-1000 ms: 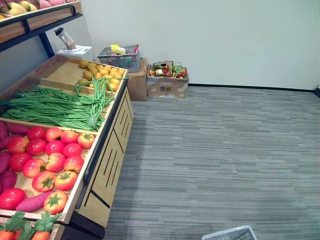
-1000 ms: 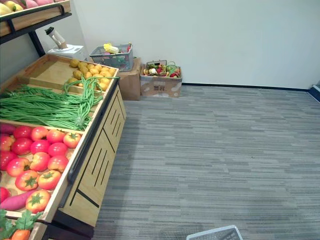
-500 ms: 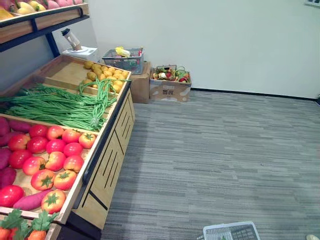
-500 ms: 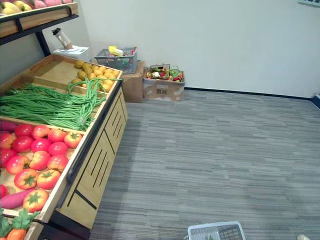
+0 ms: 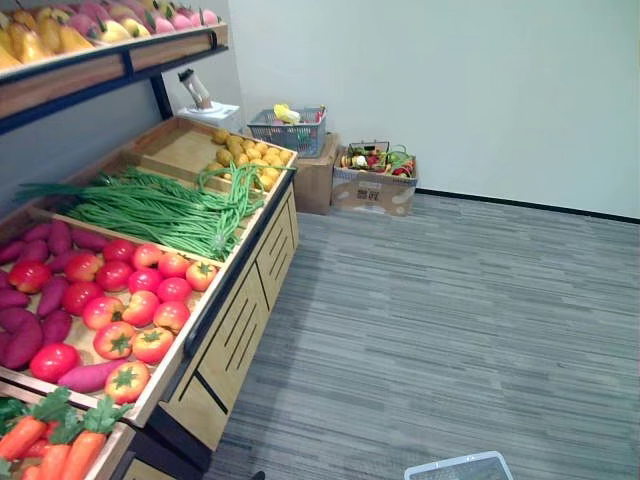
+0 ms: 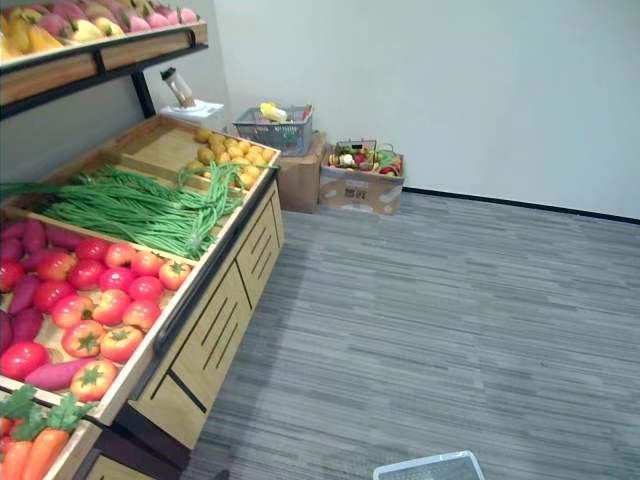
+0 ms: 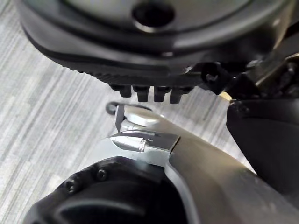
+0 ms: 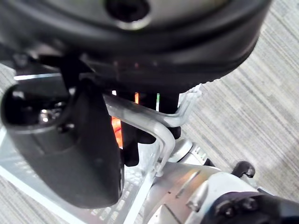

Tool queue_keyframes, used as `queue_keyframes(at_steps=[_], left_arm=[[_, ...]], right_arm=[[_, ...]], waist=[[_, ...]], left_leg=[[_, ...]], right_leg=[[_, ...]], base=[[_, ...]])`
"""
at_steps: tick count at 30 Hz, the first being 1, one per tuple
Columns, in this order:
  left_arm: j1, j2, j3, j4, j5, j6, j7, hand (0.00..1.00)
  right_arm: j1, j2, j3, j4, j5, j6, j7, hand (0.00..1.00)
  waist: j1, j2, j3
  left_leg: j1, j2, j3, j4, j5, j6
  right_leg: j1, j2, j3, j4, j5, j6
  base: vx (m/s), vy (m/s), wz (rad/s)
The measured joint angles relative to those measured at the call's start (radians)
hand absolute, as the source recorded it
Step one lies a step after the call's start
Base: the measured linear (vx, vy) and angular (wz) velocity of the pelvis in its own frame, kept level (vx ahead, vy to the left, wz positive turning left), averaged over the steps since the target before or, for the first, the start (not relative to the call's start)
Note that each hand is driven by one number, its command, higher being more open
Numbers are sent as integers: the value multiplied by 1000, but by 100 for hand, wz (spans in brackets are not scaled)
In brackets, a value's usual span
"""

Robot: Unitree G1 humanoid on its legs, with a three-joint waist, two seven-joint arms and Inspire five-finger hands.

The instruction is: Pick vegetable in the basket

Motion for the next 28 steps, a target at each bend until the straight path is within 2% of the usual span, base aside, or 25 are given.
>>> queue_keyframes(at_steps=[1, 3, 5, 6, 8, 18, 28], left_arm=[[12, -2, 1, -6, 0, 0, -2, 100], [10, -3, 33, 8, 9, 0, -15, 100], [-2, 4, 37, 15, 23, 6, -20, 100], [-2, 6, 37, 17, 22, 17, -20, 100], [-2, 6, 45, 24, 7, 26, -18, 100], [-29, 13, 50, 37, -6, 37, 5, 100], [-29, 23, 20, 44, -17, 42, 15, 100]], right_arm=[[-5, 2, 1, -4, -1, -4, 0, 0], [-4, 13, -2, -13, 19, -18, -1, 0], [10, 20, -11, -11, 25, -21, 1, 0], [19, 24, -25, -11, 24, -23, 8, 0], [26, 29, -50, -10, 19, -30, 26, 0], [13, 34, -43, 3, -19, -39, 35, 0], [1, 13, 35, 5, -20, -21, 33, 0]], waist=[[13, 2, -1], [15, -7, -9], [6, -17, -10], [0, -29, -18], [1, -28, -23], [-3, -39, -30], [-3, -51, -40]], left_leg=[[14, -16, -4, -42, 61, 41], [35, -35, 30, -99, 68, 60], [51, -63, 34, -159, 96, 66], [72, -79, 38, -206, 112, 72], [93, -91, 53, -248, 128, 84], [118, -106, 43, -290, 130, 88], [135, -114, 28, -324, 152, 94]], right_leg=[[-5, 4, 24, 0, 0, 5], [-6, -5, 71, -28, 16, 29], [-12, -31, 71, -40, 31, 41], [-7, -43, 71, -52, 35, 41], [-3, -47, 83, -69, 43, 44], [33, -48, 63, -141, 57, 45], [47, -53, 48, -166, 71, 48]], base=[[26, 138, -63], [80, 81, -41], [117, 47, 7], [160, 51, 9], [171, 23, -10], [110, 10, 2], [-43, 16, 4]])
